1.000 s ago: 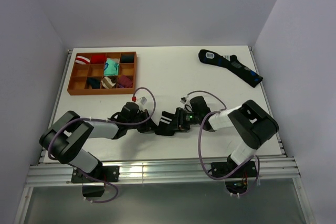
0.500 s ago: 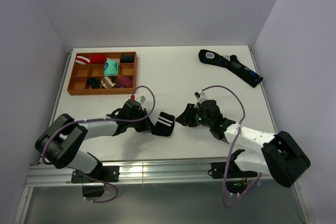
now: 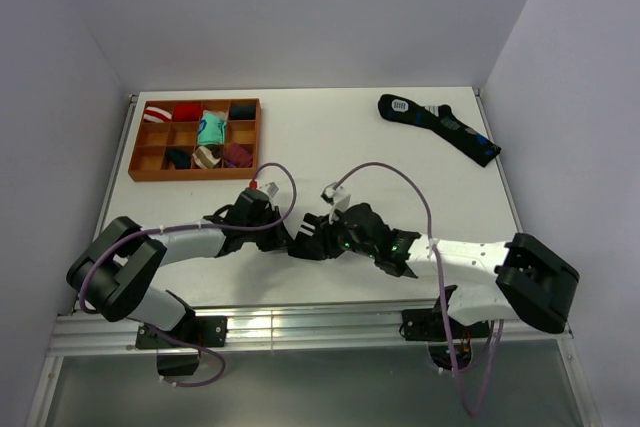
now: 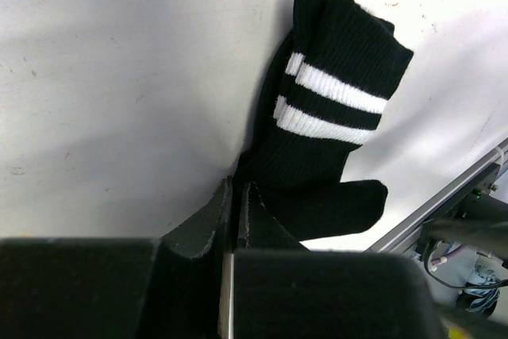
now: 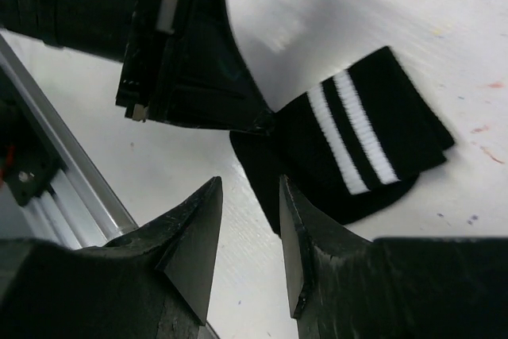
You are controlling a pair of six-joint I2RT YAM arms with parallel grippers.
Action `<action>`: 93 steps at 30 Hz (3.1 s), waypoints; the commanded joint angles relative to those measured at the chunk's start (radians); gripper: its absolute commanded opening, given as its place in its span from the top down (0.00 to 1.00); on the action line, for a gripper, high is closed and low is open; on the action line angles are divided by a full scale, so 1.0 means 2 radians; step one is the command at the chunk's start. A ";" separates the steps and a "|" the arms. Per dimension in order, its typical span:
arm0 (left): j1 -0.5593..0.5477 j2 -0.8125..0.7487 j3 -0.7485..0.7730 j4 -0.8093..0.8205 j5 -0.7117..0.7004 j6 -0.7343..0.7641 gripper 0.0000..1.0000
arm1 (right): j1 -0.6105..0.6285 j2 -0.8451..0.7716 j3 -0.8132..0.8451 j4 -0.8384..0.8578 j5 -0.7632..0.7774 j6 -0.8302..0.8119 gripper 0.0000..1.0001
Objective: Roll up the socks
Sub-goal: Roll the sock at the center of the board.
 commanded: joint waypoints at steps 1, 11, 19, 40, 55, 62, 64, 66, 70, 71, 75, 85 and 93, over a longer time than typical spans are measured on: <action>-0.001 0.014 -0.007 -0.079 -0.042 0.035 1.00 | 0.028 0.035 0.040 -0.002 0.055 -0.055 0.58; -0.001 0.019 -0.001 -0.076 -0.036 0.035 1.00 | 0.060 0.071 0.046 0.000 0.104 -0.079 0.59; -0.001 0.022 0.002 -0.076 -0.035 0.034 1.00 | 0.076 0.077 0.038 0.008 0.117 -0.071 0.60; -0.001 0.031 0.010 -0.078 -0.031 0.025 1.00 | 0.112 0.100 0.001 0.030 0.152 -0.029 0.58; -0.001 0.044 0.016 -0.071 -0.024 0.011 1.00 | 0.137 0.132 -0.036 0.062 0.208 0.012 0.51; -0.002 0.042 0.018 -0.073 -0.018 0.008 1.00 | 0.143 0.147 -0.044 0.078 0.215 0.020 0.49; -0.001 0.041 0.019 -0.076 -0.013 0.007 1.00 | 0.148 0.150 -0.047 0.084 0.220 0.020 0.49; 0.000 0.040 0.022 -0.080 -0.009 0.007 0.99 | 0.152 0.153 -0.044 0.077 0.233 0.020 0.47; 0.005 0.042 0.030 -0.090 0.008 0.011 1.00 | 0.170 0.171 -0.031 0.067 0.252 0.013 0.44; 0.008 0.044 0.032 -0.095 0.014 0.013 1.00 | 0.175 0.176 -0.027 0.063 0.256 0.010 0.44; 0.023 0.054 0.046 -0.121 0.027 0.032 1.00 | 0.190 0.189 -0.006 0.038 0.282 0.006 0.44; 0.040 0.053 0.049 -0.140 0.040 0.054 1.00 | 0.194 0.164 0.036 -0.037 0.312 -0.016 0.42; 0.043 0.050 0.053 -0.149 0.035 0.060 1.00 | 0.193 0.157 0.063 -0.080 0.326 -0.022 0.41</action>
